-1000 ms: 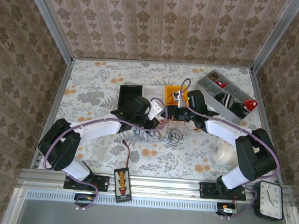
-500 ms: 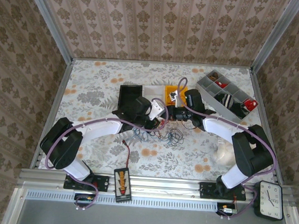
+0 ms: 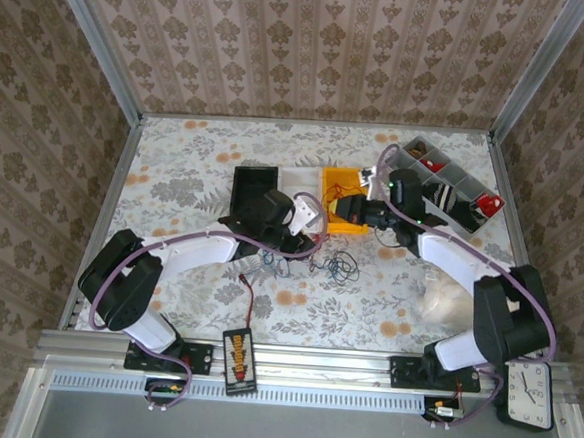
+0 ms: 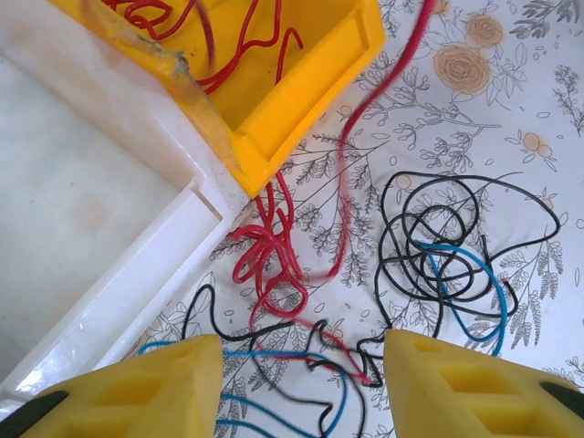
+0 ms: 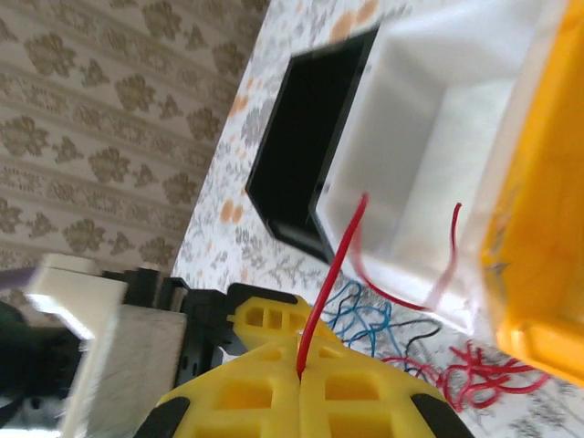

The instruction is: Untangle the cables

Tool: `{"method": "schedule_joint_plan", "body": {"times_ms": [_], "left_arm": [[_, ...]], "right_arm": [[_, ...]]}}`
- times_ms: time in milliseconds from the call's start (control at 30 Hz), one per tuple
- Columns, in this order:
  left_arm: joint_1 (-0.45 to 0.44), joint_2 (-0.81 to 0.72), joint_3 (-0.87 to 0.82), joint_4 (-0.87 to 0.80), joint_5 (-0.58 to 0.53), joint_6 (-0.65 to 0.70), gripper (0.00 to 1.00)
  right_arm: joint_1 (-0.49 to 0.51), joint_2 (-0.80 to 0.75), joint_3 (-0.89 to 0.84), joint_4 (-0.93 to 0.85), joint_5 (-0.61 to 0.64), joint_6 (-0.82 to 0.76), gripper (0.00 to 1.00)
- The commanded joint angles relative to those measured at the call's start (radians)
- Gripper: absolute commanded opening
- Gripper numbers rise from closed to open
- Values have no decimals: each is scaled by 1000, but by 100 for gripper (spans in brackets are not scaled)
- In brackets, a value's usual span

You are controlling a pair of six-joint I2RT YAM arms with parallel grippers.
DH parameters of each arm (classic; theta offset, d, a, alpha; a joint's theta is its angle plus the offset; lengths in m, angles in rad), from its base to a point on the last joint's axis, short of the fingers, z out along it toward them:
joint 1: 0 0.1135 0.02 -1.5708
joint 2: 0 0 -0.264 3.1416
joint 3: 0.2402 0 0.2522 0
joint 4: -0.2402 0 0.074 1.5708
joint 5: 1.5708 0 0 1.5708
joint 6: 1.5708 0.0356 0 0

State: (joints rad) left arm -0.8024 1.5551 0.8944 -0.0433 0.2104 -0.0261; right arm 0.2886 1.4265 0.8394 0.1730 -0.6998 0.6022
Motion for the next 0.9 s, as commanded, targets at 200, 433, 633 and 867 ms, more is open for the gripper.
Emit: {"method": "schedule_joint_plan", "body": {"times_ms": [200, 433, 633, 867], "left_arm": [[11, 111, 40, 41, 61, 25, 46], [12, 200, 80, 48, 103, 25, 33], [13, 238, 74, 44, 104, 24, 9], [28, 223, 18, 59, 91, 1, 1]], "right_arm": [[-58, -183, 69, -135, 31, -51, 1], [-59, -245, 136, -169, 41, -44, 1], [-74, -311, 190, -211, 136, -62, 1], [-120, -395, 251, -287, 293, -137, 0]]}}
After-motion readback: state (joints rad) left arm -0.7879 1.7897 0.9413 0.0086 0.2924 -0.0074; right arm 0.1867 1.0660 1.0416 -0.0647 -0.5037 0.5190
